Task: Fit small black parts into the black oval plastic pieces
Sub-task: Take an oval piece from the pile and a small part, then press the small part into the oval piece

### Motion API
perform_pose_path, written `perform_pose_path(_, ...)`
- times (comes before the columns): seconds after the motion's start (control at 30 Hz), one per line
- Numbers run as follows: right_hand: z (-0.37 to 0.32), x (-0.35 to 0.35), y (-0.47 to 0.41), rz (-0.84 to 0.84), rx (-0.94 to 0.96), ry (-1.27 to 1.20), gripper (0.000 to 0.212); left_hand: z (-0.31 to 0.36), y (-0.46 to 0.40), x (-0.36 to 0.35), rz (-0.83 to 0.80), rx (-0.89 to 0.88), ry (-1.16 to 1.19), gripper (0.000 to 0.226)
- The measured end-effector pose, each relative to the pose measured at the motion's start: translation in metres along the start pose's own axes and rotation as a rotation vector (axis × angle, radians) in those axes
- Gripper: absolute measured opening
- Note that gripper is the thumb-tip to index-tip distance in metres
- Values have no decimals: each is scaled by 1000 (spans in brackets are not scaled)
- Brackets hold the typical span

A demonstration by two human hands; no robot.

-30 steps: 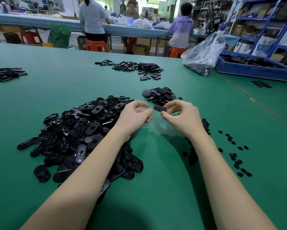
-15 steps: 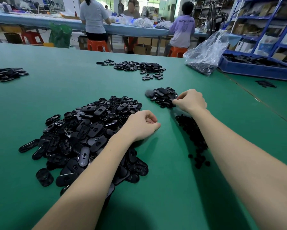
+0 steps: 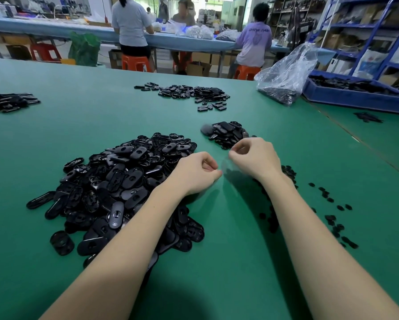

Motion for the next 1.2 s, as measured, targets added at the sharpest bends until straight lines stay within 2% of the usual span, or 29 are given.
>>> perform_pose_path(0.13,-11,-8,22,-16,95,-11,6,13,5,8,68,-127,-72,10)
perform_pose_path(0.23,-14,-6,27,14,123,-59,6,28,8,30,219,-254,-154,4)
perform_pose_path(0.37,-14,-7,29,10,146,-97,10,22,3,50,364,-250,-467,21)
perform_pose_path(0.53,-10,-9,27,-2,137,-131,9,-2,-4,39,216,-123,-755,56)
perform_pose_path(0.63,-10,-12,28,-19,135,-143,10,-9,-7,33,148,-75,-826,62)
perform_pose_path(0.77,-10,-12,30,-34,131,-138,10,-9,-6,35,173,-87,-799,59)
perform_pose_path(1.03,-11,-5,29,-27,138,-188,10,24,10,52,447,-270,-609,38)
perform_pose_path(1.2,-5,-8,28,-71,116,-220,11,22,12,59,509,-200,-591,26)
Point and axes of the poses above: each hand's wrist, its own y-axis away from the middle knuckle, its own x-axis out of the back of the hand, z = x × y, the point moved 8 cm from there along -y, towards the middle knuckle, and after that the axes turned 7 degrees about x, right-handed, at the moved point
